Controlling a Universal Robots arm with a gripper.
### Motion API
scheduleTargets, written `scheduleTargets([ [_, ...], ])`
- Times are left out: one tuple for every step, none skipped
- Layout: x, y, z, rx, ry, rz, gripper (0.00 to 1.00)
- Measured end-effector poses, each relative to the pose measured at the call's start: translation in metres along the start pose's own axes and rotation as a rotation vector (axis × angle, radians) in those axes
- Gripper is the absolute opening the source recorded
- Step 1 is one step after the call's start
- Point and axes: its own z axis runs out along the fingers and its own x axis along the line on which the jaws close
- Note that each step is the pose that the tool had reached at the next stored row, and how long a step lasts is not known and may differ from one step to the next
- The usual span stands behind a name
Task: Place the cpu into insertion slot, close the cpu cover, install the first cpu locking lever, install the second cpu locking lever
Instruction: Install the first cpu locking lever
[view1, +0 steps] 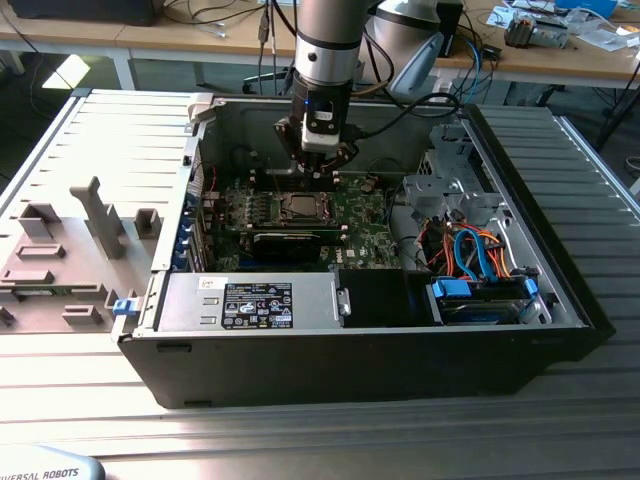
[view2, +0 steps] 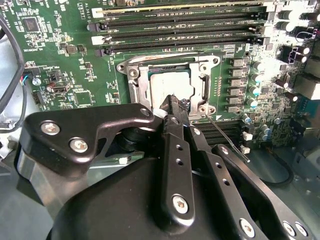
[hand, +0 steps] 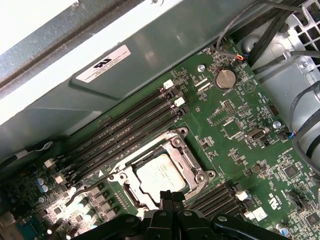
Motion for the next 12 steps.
scheduleTargets([
  [0.0000,0.0000,0.0000,0.0000,-0.0001,-0.001,0.11],
  [0.0000,0.0000,0.0000,0.0001,-0.0002,-0.003,0.11],
  [0.0000,0.0000,0.0000,0.0001,-0.0003,-0.006,0.11],
  [0.0000,0.0000,0.0000,0.0002,-0.0004,-0.008,0.11],
  [0.0000,0.0000,0.0000,0.0003,-0.0005,-0.010,0.11],
  [0.0000,0.0000,0.0000,0.0003,-0.0007,-0.013,0.11],
  [0.0000,0.0000,0.0000,0.0004,-0.0008,-0.015,0.11],
  [0.0000,0.0000,0.0000,0.0005,-0.0009,-0.019,0.11],
  [0.0000,0.0000,0.0000,0.0005,-0.0010,-0.021,0.11],
  [0.0000,0.0000,0.0000,0.0006,-0.0012,-0.024,0.11],
  [0.0000,0.0000,0.0000,0.0006,-0.0013,-0.027,0.11],
  [0.0000,0.0000,0.0000,0.0008,-0.0015,-0.032,0.11],
])
